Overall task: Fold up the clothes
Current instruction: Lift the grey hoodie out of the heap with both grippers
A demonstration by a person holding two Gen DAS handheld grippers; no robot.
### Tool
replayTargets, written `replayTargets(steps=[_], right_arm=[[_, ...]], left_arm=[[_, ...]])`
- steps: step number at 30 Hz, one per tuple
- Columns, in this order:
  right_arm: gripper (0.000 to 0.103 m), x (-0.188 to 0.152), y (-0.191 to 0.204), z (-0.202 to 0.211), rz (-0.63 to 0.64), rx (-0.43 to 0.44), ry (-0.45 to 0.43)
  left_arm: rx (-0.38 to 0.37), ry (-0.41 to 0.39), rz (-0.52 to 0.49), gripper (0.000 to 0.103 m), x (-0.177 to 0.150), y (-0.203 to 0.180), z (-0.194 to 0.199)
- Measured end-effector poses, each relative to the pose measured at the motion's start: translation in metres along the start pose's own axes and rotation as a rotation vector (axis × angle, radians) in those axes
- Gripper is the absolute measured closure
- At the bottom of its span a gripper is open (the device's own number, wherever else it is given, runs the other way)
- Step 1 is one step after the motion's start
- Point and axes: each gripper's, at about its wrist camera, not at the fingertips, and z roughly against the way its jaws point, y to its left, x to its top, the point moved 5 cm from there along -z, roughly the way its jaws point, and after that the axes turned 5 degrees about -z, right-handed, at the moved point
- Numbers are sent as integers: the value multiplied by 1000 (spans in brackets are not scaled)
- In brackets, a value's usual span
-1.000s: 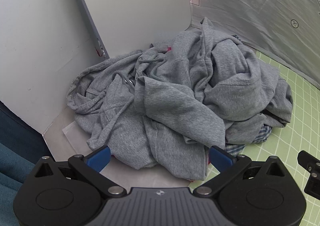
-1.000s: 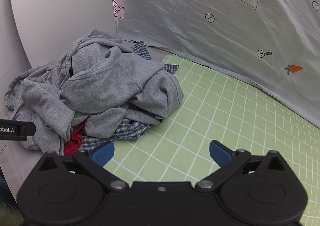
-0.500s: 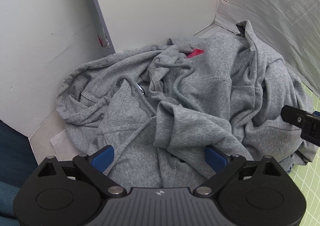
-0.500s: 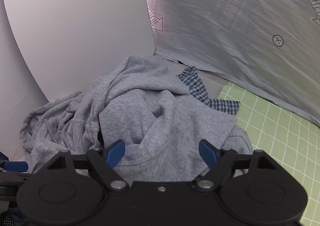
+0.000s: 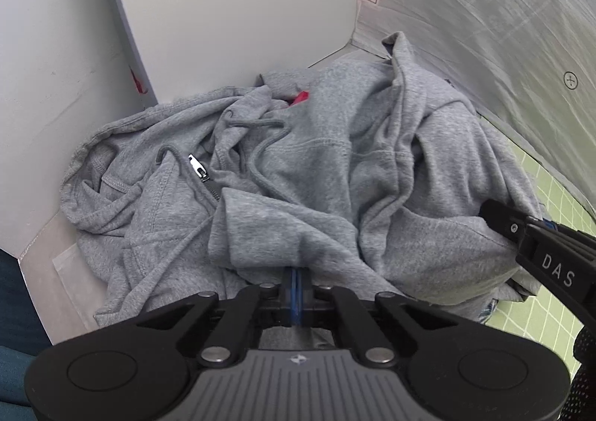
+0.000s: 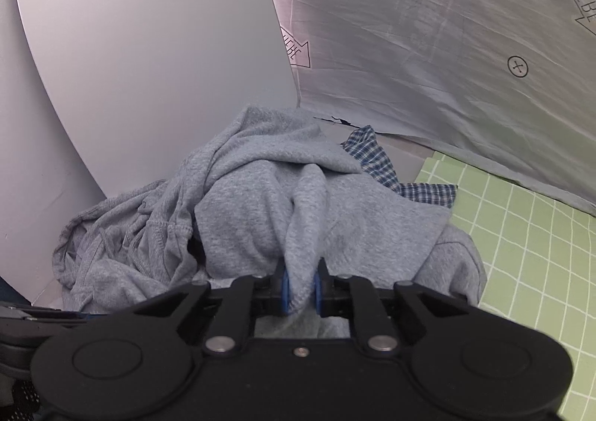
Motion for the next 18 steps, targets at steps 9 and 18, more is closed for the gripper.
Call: replayTargets(steps=[9,18], right_arm=[[94,-9,-8,78,16,0,-165],[96,-43,-82,193,-17,-126,-308]], left_arm=[[-103,-140,-94,103,-12,-60,60],[-149,-152,-109,103,-65,-120,111]])
